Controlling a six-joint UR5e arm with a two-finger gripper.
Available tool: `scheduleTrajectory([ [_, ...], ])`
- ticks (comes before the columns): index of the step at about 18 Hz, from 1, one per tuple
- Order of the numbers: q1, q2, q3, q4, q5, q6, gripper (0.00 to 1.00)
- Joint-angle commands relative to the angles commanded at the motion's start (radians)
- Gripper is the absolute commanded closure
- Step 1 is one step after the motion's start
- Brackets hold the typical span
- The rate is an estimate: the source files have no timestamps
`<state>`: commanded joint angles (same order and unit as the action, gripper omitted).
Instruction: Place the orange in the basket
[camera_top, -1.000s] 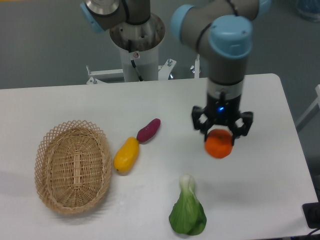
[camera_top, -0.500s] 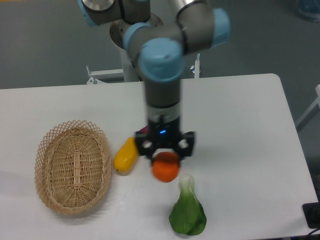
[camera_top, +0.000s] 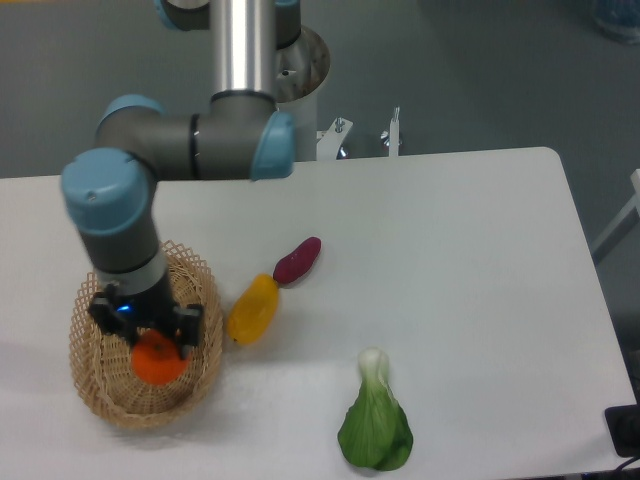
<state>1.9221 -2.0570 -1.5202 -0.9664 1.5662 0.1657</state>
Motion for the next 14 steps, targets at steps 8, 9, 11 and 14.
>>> scheduleTrajectory([
  [8,-0.008,-0.045,-0.009,0.006,0.0,0.003,0.36],
  [9,-0.008,-0.046,-0.008,0.005,0.0,0.005,0.35],
  [11,-0.008,-0.054,-0.009,0.006,0.002,0.005,0.34],
  [14,-0.008,-0.055,-0.009,0.005,0.003,0.003,0.24],
])
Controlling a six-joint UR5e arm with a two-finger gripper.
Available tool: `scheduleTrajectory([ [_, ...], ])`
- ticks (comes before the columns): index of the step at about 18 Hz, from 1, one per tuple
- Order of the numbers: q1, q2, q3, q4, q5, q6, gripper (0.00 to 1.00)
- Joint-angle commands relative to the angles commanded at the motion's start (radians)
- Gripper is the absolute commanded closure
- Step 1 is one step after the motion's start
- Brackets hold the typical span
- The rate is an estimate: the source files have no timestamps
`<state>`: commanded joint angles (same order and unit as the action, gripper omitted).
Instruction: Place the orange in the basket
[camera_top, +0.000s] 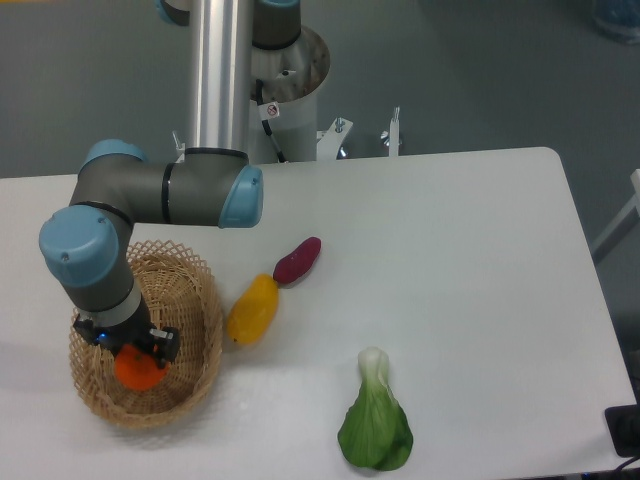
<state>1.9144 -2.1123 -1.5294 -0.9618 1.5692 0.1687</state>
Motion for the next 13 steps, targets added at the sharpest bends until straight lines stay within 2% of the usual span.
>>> scheduleTrajectory([
  [2,0.0,0.0,0.0,0.0,0.003,-0.002,0.22],
  [4,0.0,0.002,0.0,-0.002,0.003,-0.002,0.0],
  [13,0.003,0.02,0.011,-0.005,0.003,0.006,0.0],
])
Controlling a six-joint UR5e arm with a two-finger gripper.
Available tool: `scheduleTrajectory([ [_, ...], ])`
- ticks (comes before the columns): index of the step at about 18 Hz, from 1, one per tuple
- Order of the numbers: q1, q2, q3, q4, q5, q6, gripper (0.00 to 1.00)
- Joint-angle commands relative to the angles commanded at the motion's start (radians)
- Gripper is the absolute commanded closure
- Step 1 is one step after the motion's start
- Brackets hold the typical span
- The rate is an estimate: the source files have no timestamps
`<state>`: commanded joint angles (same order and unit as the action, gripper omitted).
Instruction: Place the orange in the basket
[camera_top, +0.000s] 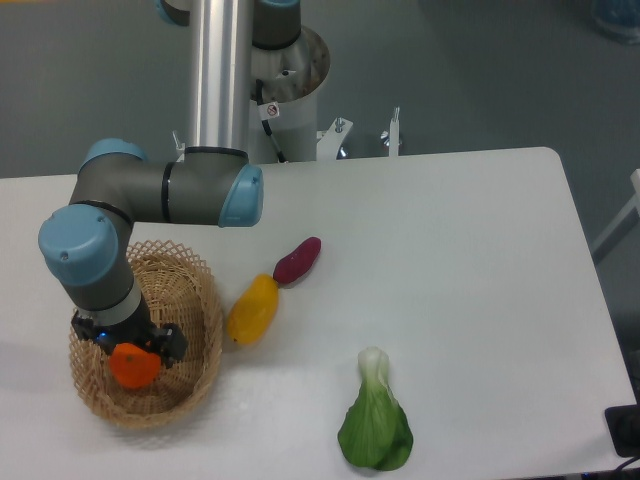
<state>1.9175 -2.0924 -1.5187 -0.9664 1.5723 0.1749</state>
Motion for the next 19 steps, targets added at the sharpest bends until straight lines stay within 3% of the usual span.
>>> scheduleTrajectory([
  [6,0.023,0.043,-0.006,0.0,0.011,0.009,0.0],
  [19,0.037,0.041,-0.006,0.005,0.018,0.011,0.0],
])
